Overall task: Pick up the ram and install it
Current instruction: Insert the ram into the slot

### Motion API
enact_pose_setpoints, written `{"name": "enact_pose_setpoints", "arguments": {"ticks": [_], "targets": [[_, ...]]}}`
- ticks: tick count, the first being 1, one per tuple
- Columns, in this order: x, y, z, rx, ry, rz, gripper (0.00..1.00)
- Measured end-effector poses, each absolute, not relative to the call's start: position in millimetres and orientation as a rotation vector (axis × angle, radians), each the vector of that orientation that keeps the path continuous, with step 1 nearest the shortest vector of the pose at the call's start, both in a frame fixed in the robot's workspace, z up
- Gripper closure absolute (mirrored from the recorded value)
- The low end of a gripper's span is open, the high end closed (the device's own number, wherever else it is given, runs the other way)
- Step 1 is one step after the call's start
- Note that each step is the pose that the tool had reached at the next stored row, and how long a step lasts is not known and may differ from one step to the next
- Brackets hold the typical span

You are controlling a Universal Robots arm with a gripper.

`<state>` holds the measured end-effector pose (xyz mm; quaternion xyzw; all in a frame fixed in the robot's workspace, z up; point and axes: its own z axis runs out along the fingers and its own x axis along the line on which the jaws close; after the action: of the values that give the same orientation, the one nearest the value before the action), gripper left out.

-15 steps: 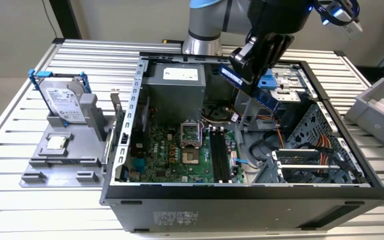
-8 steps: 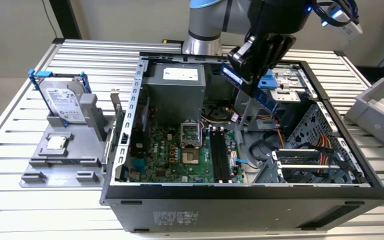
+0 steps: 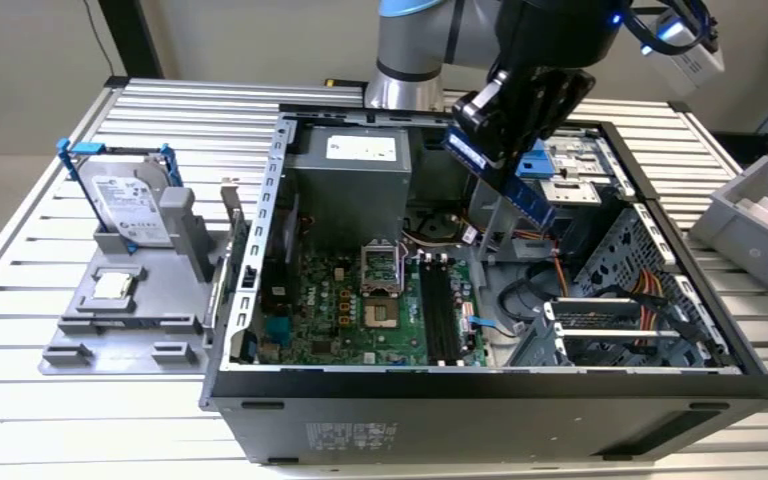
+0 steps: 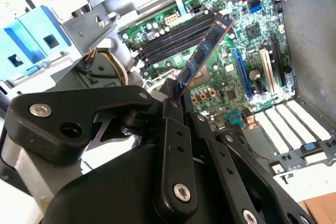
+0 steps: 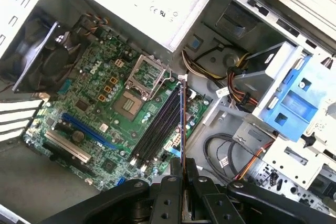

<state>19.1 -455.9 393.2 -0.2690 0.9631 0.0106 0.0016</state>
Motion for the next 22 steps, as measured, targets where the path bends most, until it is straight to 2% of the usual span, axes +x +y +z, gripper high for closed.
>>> {"name": "enact_pose_setpoints", "arguments": {"ticks": [22], "targets": [[19.2,-456.3,393.1,-0.578,3.083,0.033,1.0]]}}
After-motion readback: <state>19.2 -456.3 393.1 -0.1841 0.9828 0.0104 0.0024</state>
